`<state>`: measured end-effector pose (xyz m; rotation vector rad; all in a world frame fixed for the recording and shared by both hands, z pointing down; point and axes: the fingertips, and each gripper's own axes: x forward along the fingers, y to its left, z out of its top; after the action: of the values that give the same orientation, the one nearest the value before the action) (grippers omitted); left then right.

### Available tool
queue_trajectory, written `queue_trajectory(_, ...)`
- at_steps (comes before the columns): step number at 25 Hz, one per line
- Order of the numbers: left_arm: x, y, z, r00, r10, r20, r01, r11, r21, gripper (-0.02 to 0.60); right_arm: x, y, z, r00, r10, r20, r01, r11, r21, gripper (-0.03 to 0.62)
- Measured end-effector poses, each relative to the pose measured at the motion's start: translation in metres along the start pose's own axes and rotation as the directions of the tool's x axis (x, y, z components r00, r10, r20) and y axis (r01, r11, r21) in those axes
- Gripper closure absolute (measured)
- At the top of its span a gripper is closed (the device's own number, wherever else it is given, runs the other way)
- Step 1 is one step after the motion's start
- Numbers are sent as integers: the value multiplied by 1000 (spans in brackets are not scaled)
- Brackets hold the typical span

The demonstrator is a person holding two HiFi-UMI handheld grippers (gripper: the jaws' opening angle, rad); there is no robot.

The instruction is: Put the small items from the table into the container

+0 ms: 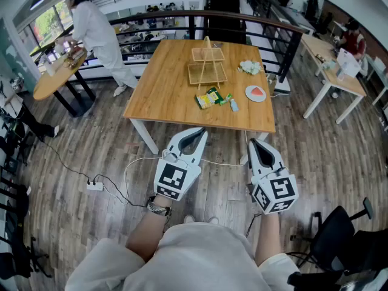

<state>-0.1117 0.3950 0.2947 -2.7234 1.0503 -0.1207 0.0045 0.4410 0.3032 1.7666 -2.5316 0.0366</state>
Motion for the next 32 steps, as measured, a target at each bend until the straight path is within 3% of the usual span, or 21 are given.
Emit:
queue_trajectory(11, 14, -4, 6, 1000, 21, 7, -21, 1000, 5, 574, -4, -17, 15, 993, 86, 86, -87, 996, 15, 580)
queue_trajectory(22, 46, -21, -7, 1000, 21, -18, -21, 1000, 7, 574, 3, -51, 0, 991, 121, 59, -122, 992, 16, 580)
queue_trajectory(32, 106, 11, -23, 1000, 14, -6, -14, 1000, -7, 574, 57, -83, -11, 988, 145, 51, -146, 989, 20, 580)
